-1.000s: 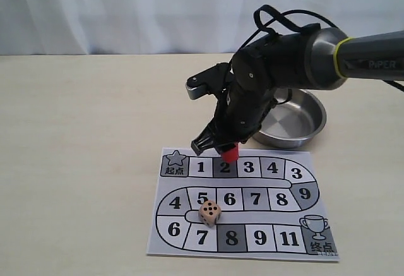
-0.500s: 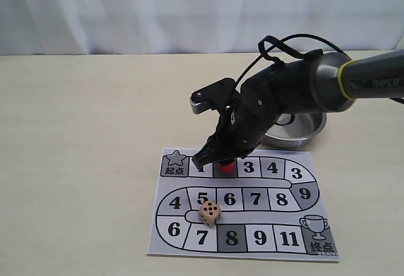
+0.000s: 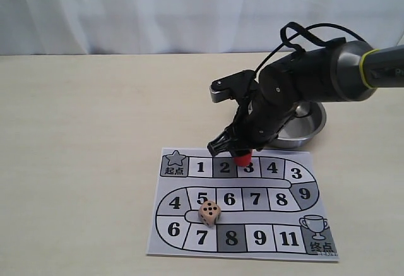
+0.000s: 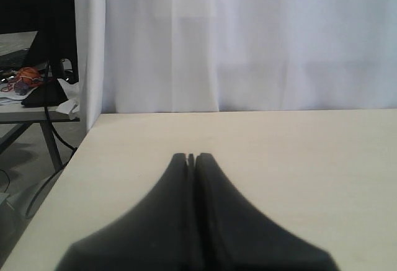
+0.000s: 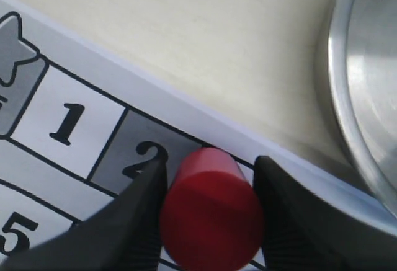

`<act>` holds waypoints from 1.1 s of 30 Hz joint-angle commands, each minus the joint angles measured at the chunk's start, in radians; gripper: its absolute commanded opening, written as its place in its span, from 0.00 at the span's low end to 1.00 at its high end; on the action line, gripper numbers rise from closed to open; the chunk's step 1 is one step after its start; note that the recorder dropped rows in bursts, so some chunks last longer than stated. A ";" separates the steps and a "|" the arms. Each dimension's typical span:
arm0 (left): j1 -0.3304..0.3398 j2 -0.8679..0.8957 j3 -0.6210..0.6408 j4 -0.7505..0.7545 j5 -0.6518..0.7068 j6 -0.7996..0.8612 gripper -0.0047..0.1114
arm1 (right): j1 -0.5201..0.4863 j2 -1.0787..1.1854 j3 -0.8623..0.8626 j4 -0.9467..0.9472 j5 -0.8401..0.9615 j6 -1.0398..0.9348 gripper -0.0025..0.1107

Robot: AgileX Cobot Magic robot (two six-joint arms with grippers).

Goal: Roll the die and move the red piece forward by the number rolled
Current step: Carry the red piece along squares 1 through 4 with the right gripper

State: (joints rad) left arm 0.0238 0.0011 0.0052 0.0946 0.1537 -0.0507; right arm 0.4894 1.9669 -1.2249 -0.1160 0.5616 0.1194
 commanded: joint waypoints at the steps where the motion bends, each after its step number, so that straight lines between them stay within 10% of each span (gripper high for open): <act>1: 0.000 -0.001 -0.005 -0.001 -0.010 -0.002 0.04 | -0.028 -0.011 0.004 -0.008 0.034 0.002 0.06; 33: 0.000 -0.001 -0.005 -0.001 -0.010 -0.002 0.04 | -0.038 -0.080 0.073 -0.030 -0.039 0.031 0.06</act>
State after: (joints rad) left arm 0.0238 0.0011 0.0052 0.0946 0.1558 -0.0507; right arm 0.4550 1.9123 -1.1537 -0.1341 0.5181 0.1470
